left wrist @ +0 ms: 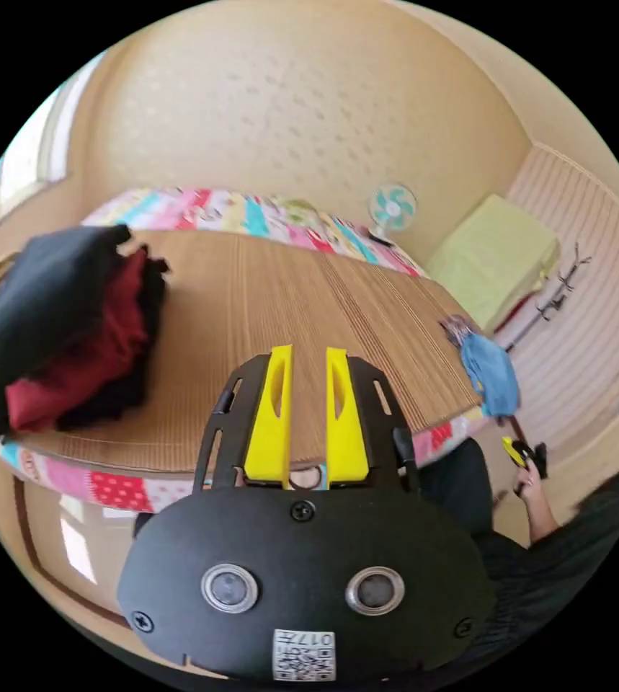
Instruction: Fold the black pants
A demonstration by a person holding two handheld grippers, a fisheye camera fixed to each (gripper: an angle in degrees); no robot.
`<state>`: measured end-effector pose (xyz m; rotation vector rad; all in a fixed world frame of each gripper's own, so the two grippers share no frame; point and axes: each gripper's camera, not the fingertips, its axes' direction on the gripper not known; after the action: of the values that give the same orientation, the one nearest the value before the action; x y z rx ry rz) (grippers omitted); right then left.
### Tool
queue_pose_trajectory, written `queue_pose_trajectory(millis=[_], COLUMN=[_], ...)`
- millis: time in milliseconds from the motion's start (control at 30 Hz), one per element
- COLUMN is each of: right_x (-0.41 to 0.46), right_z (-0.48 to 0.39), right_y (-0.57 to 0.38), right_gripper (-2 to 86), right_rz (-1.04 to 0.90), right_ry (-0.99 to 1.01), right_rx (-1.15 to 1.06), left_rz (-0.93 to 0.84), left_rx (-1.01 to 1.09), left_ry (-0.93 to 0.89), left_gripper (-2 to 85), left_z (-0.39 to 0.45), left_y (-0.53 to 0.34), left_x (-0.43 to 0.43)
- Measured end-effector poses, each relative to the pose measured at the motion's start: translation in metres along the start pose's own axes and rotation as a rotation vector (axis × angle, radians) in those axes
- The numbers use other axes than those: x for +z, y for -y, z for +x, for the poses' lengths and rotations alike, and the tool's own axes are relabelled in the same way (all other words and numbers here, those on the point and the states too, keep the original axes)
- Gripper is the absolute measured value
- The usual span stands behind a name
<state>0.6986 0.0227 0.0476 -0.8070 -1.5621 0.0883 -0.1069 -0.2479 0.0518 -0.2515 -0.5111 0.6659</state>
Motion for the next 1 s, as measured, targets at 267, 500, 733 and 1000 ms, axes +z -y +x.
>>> queue_pose_trajectory(millis=[267,500,733,1000], right_x=[0.085,0.125,0.129,0.184], right_z=[-0.090,-0.143,-0.140,-0.170], right_y=[0.054,0.024,-0.006,-0.019], right_gripper=[0.4,0.4,0.5,2.8], right_rz=[-0.160,-0.309,-0.317,-0.411], right_ry=[0.123,-0.028,-0.054,-0.156], right_rx=[-0.237,-0.341,-0.312,-0.387], left_rz=[0.278,0.360,0.093,-0.377], left_rx=[-0.542,-0.608,0.053,0.273], left_ry=[0.490,0.200,-0.236,-0.649], left_gripper=[14.8,1.5,-0.5,0.1], left_z=[-0.169,-0.165,0.015,0.138], left_y=[0.026,0.013,0.047,-0.058], left_x=[-0.182,-0.161,-0.046,0.083])
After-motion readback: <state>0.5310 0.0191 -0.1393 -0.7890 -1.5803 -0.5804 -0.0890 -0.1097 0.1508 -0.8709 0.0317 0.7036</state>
